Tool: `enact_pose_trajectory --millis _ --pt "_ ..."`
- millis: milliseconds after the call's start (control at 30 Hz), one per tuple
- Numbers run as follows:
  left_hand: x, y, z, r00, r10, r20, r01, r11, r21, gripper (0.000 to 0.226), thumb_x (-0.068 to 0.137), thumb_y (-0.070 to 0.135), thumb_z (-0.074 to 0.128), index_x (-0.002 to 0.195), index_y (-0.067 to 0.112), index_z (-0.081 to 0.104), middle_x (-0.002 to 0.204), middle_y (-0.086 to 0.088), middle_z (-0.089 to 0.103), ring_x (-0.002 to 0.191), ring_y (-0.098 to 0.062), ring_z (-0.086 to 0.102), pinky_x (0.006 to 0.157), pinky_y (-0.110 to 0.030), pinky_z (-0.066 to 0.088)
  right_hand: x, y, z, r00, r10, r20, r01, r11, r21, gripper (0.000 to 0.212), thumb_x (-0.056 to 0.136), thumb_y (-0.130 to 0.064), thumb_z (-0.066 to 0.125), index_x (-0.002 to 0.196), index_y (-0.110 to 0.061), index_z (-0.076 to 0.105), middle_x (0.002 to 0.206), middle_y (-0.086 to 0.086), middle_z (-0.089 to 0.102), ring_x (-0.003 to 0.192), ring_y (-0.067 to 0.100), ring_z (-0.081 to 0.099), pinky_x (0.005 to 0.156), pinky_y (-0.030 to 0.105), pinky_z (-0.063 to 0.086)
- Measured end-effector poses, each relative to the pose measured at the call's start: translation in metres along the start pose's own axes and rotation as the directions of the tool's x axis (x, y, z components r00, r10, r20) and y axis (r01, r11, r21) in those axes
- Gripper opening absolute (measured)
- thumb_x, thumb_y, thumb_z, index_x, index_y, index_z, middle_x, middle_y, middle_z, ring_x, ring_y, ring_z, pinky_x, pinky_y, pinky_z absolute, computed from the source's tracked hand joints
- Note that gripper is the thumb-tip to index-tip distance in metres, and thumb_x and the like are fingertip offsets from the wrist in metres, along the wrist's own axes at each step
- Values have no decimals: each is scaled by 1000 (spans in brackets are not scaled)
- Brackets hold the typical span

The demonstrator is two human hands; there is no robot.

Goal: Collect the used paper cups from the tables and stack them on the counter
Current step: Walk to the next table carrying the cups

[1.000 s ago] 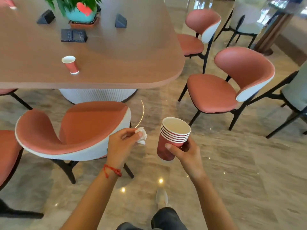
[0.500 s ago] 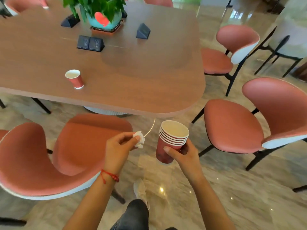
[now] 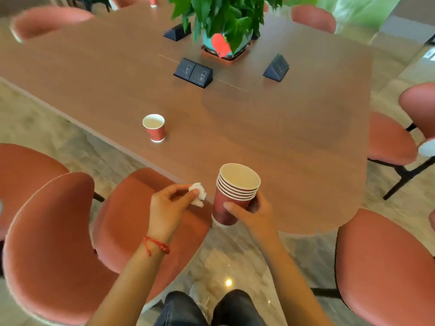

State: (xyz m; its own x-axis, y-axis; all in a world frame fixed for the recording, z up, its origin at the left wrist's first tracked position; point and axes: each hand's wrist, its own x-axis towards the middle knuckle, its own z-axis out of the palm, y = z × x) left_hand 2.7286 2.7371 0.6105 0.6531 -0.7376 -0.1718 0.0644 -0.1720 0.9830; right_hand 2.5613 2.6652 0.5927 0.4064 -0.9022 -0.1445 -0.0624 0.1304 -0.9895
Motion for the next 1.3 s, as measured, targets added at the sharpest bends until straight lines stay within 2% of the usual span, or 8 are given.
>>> enact_pose_trajectory --millis 167,333,467,567,733,1000,1167,1300 --pt "29 4 -13 987 -15 -159 2 997 -83 14 77 0 69 76 14 71 67 14 72 64 0 67 57 -12 51 61 -4 20 986 20 164 -19 1000 -8 58 55 -20 87 104 -28 58 94 -24 71 91 -4 65 71 13 51" --pt "63 5 -17 935 -24 -353 1 998 -66 12 77 2 70 77 14 72 72 9 72 65 -1 67 59 -13 53 123 -9 35 940 10 340 -29 998 49 51 59 -9 78 105 -20 57 92 -18 73 85 -1 68 68 12 51" --pt "87 11 -9 887 -46 -460 0 995 -100 20 78 2 70 71 21 71 65 9 72 63 -6 67 58 -14 53 171 -18 41 906 8 423 -28 999 40 59 48 -30 81 102 -19 60 91 -16 73 86 0 67 69 13 50" --pt "105 14 -3 855 -50 -516 -4 995 -104 19 77 3 71 71 21 72 66 7 73 63 -7 68 59 -16 54 209 -23 47 886 4 464 -17 1000 25 58 50 -32 80 103 -19 60 91 -17 73 85 -1 67 68 12 50" --pt "132 15 -8 814 -80 -575 25 994 -103 5 78 3 70 81 8 72 85 -17 71 72 -21 67 60 -19 56 248 -24 68 865 -13 501 8 1000 13 50 60 -19 80 106 -22 60 94 -18 72 88 -1 67 69 12 50" --pt "186 -3 -32 805 -92 -586 73 996 -56 12 78 8 72 77 20 70 84 -14 71 76 -23 68 64 -21 58 287 -10 119 877 -6 480 -4 1000 21 47 65 -9 78 105 -23 60 97 -11 70 90 2 67 71 14 50" --pt "213 -13 -46 799 -157 -580 89 985 -145 12 77 7 72 77 19 72 73 2 70 66 -8 67 59 -14 53 316 -8 160 902 -13 431 -4 999 39 54 62 -15 78 112 -16 58 104 -3 67 93 4 66 73 16 50" --pt "225 -22 -60 795 -174 -581 114 984 -139 14 78 9 72 77 22 71 80 -3 71 74 -15 68 68 -21 57 338 0 192 914 -30 405 26 1000 15 69 56 -30 82 117 -8 57 109 4 68 99 12 66 78 21 51"
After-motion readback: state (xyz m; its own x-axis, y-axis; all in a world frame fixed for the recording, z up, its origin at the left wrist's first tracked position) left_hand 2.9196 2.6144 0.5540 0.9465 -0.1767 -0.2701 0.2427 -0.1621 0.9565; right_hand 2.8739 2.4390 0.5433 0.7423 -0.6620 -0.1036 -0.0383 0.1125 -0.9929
